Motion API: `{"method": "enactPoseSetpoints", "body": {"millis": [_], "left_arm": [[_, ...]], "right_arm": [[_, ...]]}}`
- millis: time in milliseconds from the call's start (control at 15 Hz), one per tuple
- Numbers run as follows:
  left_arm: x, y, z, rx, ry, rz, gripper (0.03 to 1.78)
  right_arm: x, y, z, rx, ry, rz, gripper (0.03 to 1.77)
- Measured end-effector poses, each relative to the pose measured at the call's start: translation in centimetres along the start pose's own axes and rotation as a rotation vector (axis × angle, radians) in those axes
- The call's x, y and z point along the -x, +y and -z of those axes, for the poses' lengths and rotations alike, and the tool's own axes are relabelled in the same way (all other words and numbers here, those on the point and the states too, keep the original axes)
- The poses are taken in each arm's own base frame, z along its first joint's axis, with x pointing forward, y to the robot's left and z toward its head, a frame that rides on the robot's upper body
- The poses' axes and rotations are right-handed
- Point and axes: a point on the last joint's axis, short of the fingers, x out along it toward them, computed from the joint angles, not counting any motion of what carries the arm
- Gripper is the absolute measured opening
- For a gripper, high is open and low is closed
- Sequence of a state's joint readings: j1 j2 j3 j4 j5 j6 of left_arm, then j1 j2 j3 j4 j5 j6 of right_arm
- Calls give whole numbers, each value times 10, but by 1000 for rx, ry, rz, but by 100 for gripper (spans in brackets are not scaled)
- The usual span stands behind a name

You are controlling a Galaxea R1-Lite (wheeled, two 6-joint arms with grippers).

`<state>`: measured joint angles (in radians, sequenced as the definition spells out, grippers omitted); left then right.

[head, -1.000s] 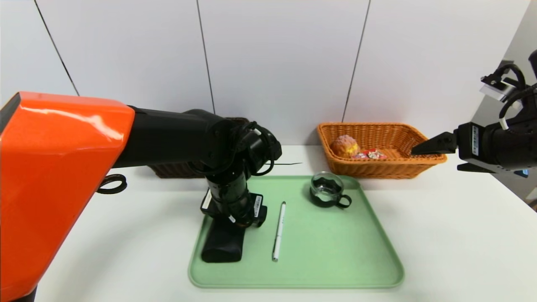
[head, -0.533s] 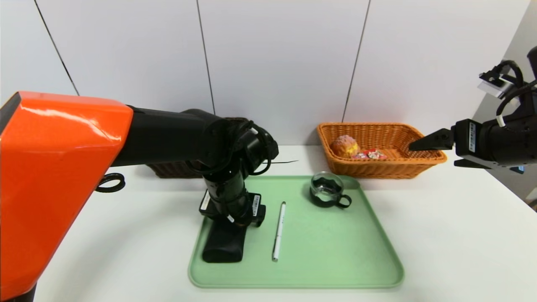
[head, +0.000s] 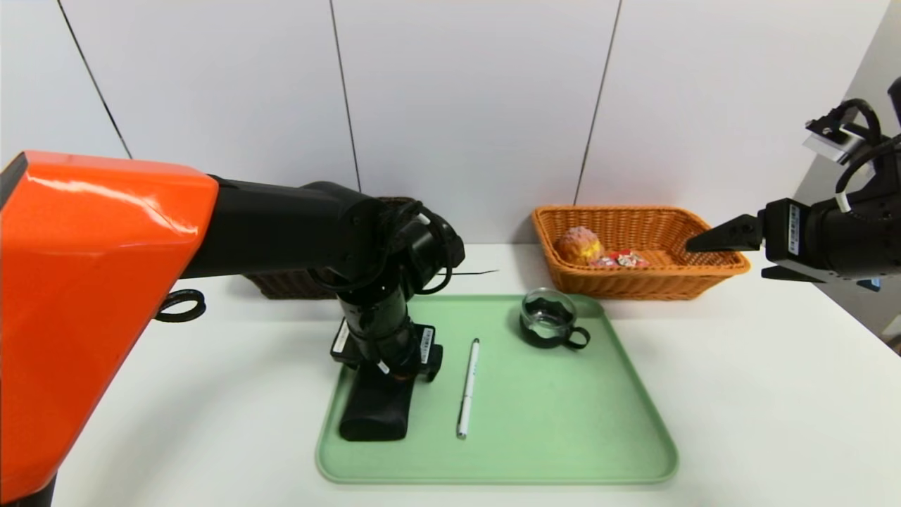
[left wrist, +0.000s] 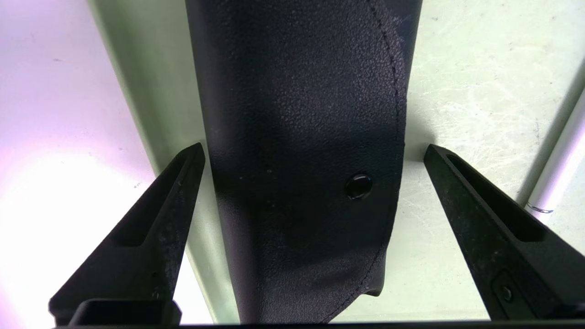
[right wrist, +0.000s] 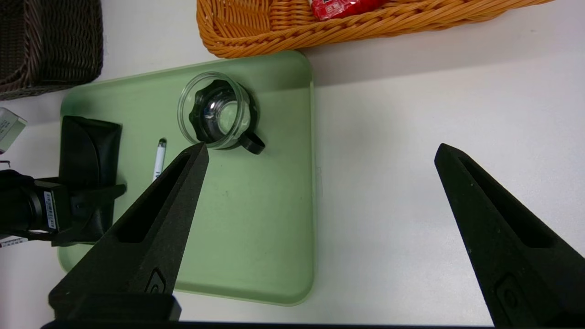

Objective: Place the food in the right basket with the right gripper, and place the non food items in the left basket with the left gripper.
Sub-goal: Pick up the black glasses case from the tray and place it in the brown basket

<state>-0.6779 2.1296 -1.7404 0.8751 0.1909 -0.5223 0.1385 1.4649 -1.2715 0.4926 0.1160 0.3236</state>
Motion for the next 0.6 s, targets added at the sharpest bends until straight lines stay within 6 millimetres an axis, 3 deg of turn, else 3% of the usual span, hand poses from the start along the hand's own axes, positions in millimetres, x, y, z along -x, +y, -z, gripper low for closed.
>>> {"method": "enactPoseSetpoints", "body": {"millis": [267,600], "left_arm": [[2,0,-1,11,-8,6,97],[17,-4,1,3,-27,63,62]], "right_arm": [[1,0,0,0,-3,-1,171],[2,0,0,-8,-3,-1,171]]}}
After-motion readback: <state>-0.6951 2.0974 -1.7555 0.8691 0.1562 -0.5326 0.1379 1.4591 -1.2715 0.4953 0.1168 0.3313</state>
